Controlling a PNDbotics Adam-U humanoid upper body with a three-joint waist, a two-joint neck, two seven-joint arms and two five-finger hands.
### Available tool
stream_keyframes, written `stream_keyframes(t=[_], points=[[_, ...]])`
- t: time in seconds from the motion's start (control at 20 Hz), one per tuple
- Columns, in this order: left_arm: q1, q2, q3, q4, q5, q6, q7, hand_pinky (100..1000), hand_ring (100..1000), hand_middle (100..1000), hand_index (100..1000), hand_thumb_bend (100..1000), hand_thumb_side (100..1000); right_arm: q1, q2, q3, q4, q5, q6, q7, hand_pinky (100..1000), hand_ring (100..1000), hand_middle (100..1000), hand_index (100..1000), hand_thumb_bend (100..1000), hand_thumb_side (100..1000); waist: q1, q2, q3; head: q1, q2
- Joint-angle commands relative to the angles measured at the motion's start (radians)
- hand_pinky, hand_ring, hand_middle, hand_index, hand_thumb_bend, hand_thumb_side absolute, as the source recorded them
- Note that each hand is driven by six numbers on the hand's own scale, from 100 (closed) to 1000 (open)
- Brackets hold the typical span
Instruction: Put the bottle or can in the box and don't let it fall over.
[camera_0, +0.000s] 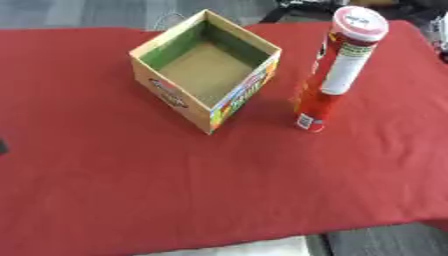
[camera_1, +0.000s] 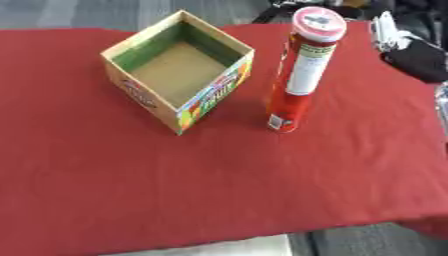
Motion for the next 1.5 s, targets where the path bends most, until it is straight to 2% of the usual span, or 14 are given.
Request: stream_keyframes(t=[0.05,0.35,0.55,0.8,1.0,1.25,1.5], points=[[-0.009,0.015,0.011,-0.021,0.002,-0.005,0.0,514,830,857,887,100,655,-0.034,-0.064,0.012,-0.018,-0.035,-0.012,0.081,909,961,911,951,100,558,0.004,-0.01,0.0,0.003,-0.022],[-0.007,0.019,0.012,-0.021,0.005,-0.008,0.002,514,830,856,886,100,654,-0.079,-0.125,0.05,-0.018,-0.111,-0.071,0.271,935,988,938,977,100,554,0.004,-0.017,0.002,0.013,-0.031],[-0.005,0.019,0.011,-0.021,0.001,-0.007,-0.003,514,830,857,886,100,654,-0.104,-0.145,0.059,-0.018,-0.163,-0.089,0.358,940,1000,951,985,100,552,0.003,-0.016,0.0,0.016,-0.049],[-0.006,0.02,0.011,-0.021,0.001,-0.008,-0.007,515,831,857,886,100,653,-0.131,-0.159,0.068,-0.018,-0.198,-0.096,0.419,948,1000,962,987,100,549,0.004,-0.015,-0.003,0.019,-0.097],[-0.005,0.021,0.009,-0.021,0.001,-0.008,-0.009,515,831,857,884,100,653,-0.159,-0.17,0.082,-0.018,-0.223,-0.088,0.465,953,1000,963,987,100,547,0.004,-0.017,-0.004,0.017,-0.122],[-0.01,0.019,0.007,-0.021,0.006,-0.005,-0.01,516,831,857,884,100,653,-0.198,-0.172,0.108,-0.008,-0.226,-0.075,0.508,955,1000,959,983,100,548,0.005,-0.019,-0.002,0.007,-0.128],[-0.012,0.017,0.004,-0.021,0.01,0.0,-0.012,515,832,857,883,100,653,-0.242,-0.163,0.136,0.05,-0.214,-0.09,0.526,953,1000,961,988,100,550,0.005,-0.02,0.002,-0.003,-0.126]])
